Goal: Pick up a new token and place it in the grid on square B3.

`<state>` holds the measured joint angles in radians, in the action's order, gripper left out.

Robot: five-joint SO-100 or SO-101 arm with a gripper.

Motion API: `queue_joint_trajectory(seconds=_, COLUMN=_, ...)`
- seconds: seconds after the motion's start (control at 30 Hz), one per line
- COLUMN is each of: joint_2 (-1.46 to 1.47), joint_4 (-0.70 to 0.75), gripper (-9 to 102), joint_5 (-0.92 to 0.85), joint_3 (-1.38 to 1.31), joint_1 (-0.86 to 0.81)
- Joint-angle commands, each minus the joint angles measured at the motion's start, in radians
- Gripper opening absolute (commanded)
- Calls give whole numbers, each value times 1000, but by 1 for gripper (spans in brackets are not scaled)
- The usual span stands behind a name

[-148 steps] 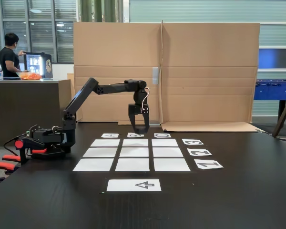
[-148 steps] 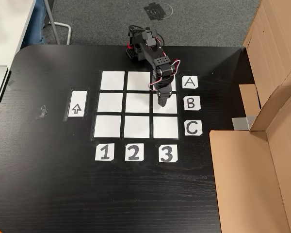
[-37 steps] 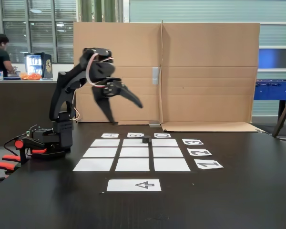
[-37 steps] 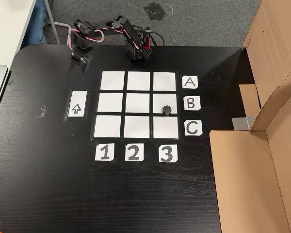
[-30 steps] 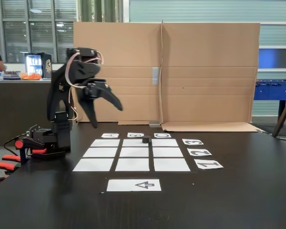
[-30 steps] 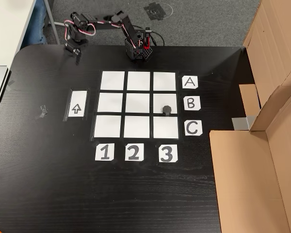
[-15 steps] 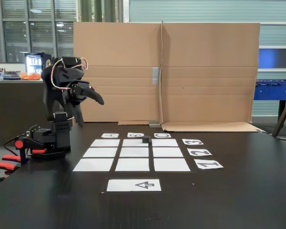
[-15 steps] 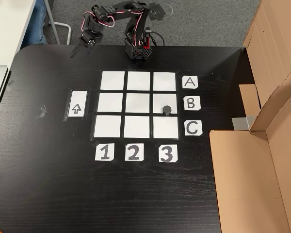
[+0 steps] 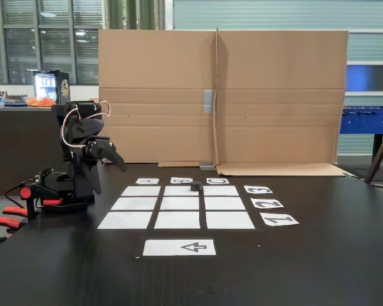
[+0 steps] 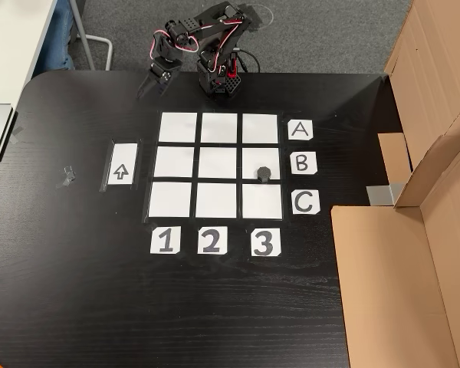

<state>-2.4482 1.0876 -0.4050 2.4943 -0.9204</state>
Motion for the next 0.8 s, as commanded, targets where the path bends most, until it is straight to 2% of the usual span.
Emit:
queue_joint_trajectory(seconds=0.0, joint_2=-77, joint_4=-34, gripper=49, joint_5=-14, joint_3=87, joint_1=-11)
queue_joint_trajectory(seconds=0.27, joint_2=-336, joint_4=-37, gripper=46, joint_5=-38, joint_3=267, joint_1=-14)
queue_joint_trajectory(seconds=0.37, joint_2=-365, joint_4=-37, gripper=35, joint_5=-49, joint_3=304, joint_1=-17)
queue_joint_trajectory(seconds=0.57, joint_2=-531, joint_4=14, gripper=5, joint_5=-55, joint_3=371, joint_1=-32)
queue_joint_trajectory(seconds=0.67, joint_2=-595, joint_4=37, gripper=-1, joint_5=-64, joint_3=394, joint_1=-46)
queue_joint_trajectory(seconds=0.77, joint_2=-638, joint_4=58, gripper=-1, joint_5=-75, joint_3=410, joint_1=-60)
